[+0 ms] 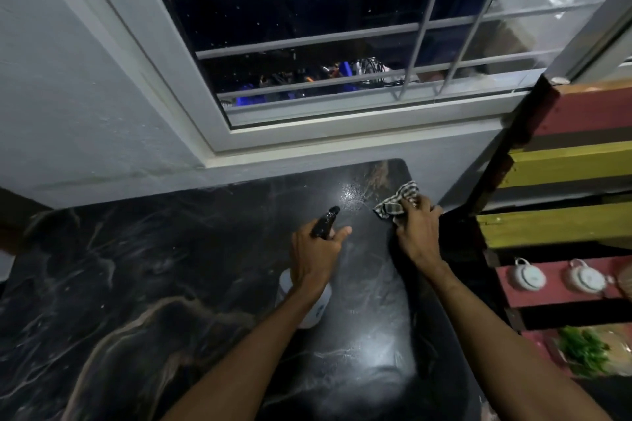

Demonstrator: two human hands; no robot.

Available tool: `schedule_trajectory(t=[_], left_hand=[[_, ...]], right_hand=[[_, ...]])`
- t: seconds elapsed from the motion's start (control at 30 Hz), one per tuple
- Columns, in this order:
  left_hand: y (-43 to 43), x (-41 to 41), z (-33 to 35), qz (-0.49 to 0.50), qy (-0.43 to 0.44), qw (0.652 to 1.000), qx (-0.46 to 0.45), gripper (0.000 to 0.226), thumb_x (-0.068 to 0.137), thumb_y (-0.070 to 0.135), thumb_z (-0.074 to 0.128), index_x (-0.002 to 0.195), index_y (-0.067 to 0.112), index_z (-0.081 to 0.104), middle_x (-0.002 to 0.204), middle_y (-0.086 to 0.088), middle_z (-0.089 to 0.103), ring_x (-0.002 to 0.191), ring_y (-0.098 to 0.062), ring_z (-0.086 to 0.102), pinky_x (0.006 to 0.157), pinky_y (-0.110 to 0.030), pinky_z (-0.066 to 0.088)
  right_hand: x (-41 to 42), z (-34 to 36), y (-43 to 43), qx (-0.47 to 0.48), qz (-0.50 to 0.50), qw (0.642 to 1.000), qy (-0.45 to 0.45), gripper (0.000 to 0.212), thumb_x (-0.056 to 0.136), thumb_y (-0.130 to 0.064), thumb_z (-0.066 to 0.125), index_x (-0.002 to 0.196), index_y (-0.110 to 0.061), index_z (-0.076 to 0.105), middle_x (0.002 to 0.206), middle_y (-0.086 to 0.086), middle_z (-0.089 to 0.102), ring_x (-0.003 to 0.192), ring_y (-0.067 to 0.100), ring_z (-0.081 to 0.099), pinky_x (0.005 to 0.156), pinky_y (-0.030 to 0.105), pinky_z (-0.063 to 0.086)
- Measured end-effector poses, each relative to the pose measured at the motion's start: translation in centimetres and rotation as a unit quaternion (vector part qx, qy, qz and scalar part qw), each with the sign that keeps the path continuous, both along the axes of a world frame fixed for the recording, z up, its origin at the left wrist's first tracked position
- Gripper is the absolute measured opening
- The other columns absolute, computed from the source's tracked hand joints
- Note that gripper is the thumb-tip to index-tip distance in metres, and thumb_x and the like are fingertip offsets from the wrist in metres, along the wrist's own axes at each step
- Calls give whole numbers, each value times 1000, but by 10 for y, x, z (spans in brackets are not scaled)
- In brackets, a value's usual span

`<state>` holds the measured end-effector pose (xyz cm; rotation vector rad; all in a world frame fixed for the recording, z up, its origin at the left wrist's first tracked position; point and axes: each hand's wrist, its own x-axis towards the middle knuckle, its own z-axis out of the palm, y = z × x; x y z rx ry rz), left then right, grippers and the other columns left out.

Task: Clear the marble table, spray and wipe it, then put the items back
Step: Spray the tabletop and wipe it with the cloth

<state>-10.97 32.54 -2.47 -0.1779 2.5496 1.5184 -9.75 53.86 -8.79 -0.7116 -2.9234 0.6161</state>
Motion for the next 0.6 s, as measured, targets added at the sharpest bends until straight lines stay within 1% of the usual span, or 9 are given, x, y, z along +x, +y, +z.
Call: schedule_trajectory(t=[0.07,0.17,0.3,0.4,0.43,0.47,0.53,0.57,0.6], left_hand=[[2,-4,0,12,-9,1000,-3,42,75,39,87,61,8,62,60,-4,66,60,-21,65,65,-33,56],[-1,-8,-1,29,11,999,-15,47,78,39,84,58,5,58,56,-5,63,54,-20,60,60,-31,52],[-19,-12,0,62,43,997,-10,37,75,35,88,63,11,63,61,1,66,58,-15,64,57,-26,50],[-40,-18,-2,71,58,996,-14,33,77,34,87,65,11,66,63,2,67,60,-14,64,60,-28,54],[-48,-19,-2,76,63,995,-14,33,78,32,87,65,10,66,62,0,67,59,-15,64,61,-32,56],[-56,-20,-1,80,69,994,-12,33,79,30,86,64,9,66,62,-1,68,59,-16,64,63,-35,57],[-73,-22,3,90,86,992,-9,29,81,27,85,64,11,68,63,0,69,59,-16,65,64,-39,57],[-80,-23,4,95,88,992,-8,29,81,27,85,64,11,68,63,0,69,60,-15,66,64,-39,57],[-90,-24,4,104,86,991,-3,29,81,28,85,64,10,69,62,0,69,60,-15,66,63,-39,57]], right_hand=[[-16,1,4,-21,-14,1000,9,36,91,-9,61,126,-12,64,138,19,47,108,39,43,98,40,32],[-38,-2,0,-34,-17,999,9,39,89,-7,59,128,-11,62,139,21,44,109,39,42,97,41,32],[-57,-6,-16,20,114,993,11,57,87,-5,57,142,-19,50,151,18,36,115,38,39,97,47,38],[-85,-4,-36,-21,12,1000,11,66,83,-6,63,146,-20,46,154,18,32,121,39,37,104,48,32],[-90,-4,-57,-15,43,999,29,69,81,-7,64,147,-19,44,154,18,33,122,37,36,107,48,27],[-89,-6,-84,-9,128,991,42,70,82,-8,62,148,-19,42,154,15,35,122,34,37,109,47,25],[-81,-13,-127,9,328,944,34,66,87,-11,56,150,-25,40,156,7,35,120,29,39,103,44,33],[-86,-12,-132,7,363,931,27,64,88,-13,55,149,-27,42,157,3,35,118,29,40,99,40,35],[-98,-11,-134,-11,333,943,21,63,86,-13,56,146,-29,46,156,2,36,115,30,42,96,38,35]])
